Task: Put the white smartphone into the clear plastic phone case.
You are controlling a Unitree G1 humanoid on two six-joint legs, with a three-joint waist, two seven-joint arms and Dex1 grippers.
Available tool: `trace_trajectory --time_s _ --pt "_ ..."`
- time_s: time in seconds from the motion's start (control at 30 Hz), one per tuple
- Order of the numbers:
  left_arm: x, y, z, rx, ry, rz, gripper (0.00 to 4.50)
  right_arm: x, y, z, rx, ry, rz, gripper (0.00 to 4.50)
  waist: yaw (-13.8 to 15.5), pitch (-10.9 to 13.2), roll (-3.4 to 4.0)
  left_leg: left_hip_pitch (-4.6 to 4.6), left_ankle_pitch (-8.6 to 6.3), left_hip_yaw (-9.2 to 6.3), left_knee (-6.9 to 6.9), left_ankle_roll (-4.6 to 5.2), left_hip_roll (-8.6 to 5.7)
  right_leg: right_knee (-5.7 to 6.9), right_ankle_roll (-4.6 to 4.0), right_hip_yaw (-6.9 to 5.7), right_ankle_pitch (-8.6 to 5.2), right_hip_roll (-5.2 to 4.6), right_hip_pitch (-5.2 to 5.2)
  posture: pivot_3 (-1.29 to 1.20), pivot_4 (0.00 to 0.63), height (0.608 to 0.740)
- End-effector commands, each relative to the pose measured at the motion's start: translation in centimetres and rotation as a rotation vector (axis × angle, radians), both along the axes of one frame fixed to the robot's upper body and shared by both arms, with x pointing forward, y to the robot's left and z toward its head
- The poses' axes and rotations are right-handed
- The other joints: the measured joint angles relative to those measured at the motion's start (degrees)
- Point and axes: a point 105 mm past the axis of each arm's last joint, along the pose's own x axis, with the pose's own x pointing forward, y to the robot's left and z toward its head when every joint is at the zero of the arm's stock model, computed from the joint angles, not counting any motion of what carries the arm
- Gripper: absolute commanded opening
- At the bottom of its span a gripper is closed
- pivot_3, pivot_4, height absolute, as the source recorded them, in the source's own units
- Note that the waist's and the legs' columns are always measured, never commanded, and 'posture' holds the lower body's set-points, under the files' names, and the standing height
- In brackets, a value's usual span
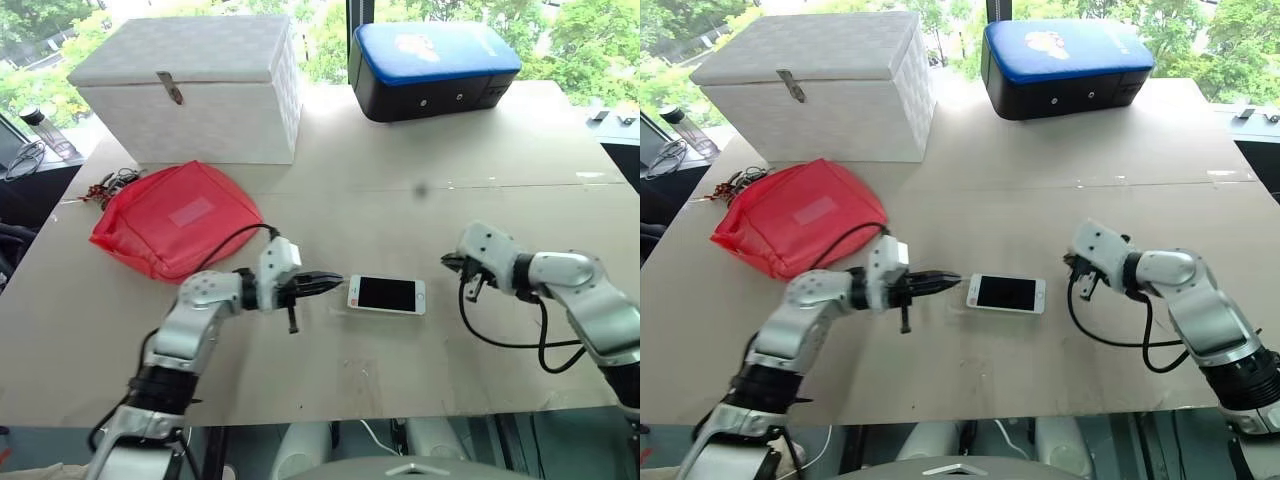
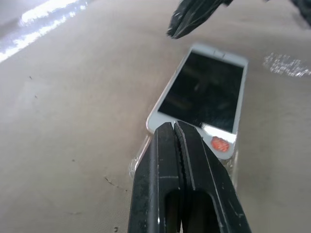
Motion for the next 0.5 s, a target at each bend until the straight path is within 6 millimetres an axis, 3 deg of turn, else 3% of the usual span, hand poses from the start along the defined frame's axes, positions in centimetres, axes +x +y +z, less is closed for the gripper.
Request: trace_trajectory --time_s 0.03,0.1,0.23,0.33,0.5 --pt "-1.0 1.1 1.4 -0.008 -0.009 0.006 0.0 0.1 -0.3 1.2 0.01 -0.019 0.024 0.02 0.04 0.0 0.0 0.0 0.0 0.0 0.0 0.0 0.0 0.0 0.0 -0.01 0.0 0.0 0.0 0.0 0.15 0.74" --pt "-1.3 1.9 1.0 0.028 0.0 0.02 0.0 -0.2 1.0 1.9 0.067 -0.004 0.089 0.02 0.06 0.01 0.0 0.0 0.0 0.04 0.01 0.01 -0.01 -0.02 0.0 0.04 0.0 -0.02 0.02 0.0 0.15 0.74" --pt "-1.7 2.8 0.2 0.065 0.021 0.055 0.0 -1.4 6.0 2.9 0.168 0.019 0.28 0.02 -0.27 0.04 0.03 0.04 -0.01 0.09 0.0 0.01 0.01 0.0 0.0 0.12 0.0 0.03 0.01 0.0 0.15 0.74" --pt "-2.0 3.0 -0.1 0.06 0.033 0.079 0.0 -1.9 9.1 1.6 0.157 0.051 0.382 0.02 -0.14 0.04 0.03 0.04 0.0 0.03 -0.01 0.01 0.06 0.01 0.0 0.05 0.0 0.07 0.0 0.0 0.15 0.74" --pt "-2.3 2.8 -0.2 0.055 0.034 0.094 0.0 -1.8 10.8 -2.0 0.092 0.122 0.415 0.02 0.51 0.05 0.0 -0.07 -0.01 -0.04 0.07 0.01 -0.08 -0.04 0.0 -0.04 0.0 -0.09 -0.01 0.0 0.15 0.74"
